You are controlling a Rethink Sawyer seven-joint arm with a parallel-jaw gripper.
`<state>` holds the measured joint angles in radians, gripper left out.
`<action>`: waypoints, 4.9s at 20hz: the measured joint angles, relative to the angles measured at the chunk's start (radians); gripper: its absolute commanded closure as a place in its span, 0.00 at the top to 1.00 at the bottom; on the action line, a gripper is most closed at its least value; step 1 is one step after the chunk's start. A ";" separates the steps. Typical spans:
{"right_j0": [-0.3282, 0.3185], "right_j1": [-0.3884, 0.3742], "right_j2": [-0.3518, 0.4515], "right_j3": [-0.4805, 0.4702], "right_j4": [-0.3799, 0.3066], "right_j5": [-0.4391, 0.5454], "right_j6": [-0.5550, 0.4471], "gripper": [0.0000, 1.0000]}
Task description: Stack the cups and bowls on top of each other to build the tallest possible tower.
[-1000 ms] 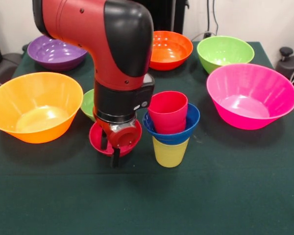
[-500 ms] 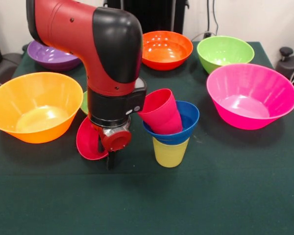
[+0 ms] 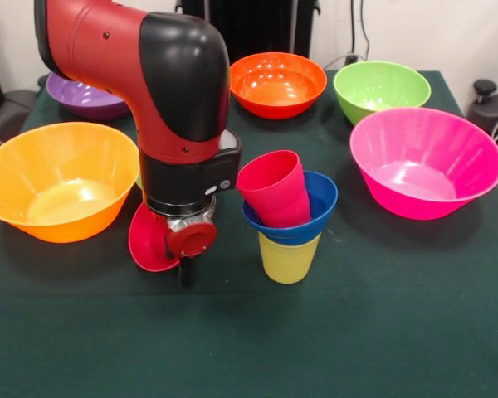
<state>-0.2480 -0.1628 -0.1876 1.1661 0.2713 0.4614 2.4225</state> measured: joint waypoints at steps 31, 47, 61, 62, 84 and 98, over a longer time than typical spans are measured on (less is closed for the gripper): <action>0.023 0.011 -0.003 -0.146 0.015 0.213 0.000 1.00; -0.020 0.022 -0.003 -0.139 0.013 0.213 0.000 1.00; -0.021 0.042 -0.003 -0.133 0.013 0.213 0.000 1.00; -0.021 0.043 -0.003 -0.133 0.013 0.213 0.000 1.00; -0.021 0.045 -0.006 -0.133 0.013 0.252 0.000 0.00; 0.004 0.016 -0.014 -0.120 0.013 0.317 0.000 0.00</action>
<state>-0.2444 -0.1466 -0.2020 1.0457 0.2843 0.7788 2.4225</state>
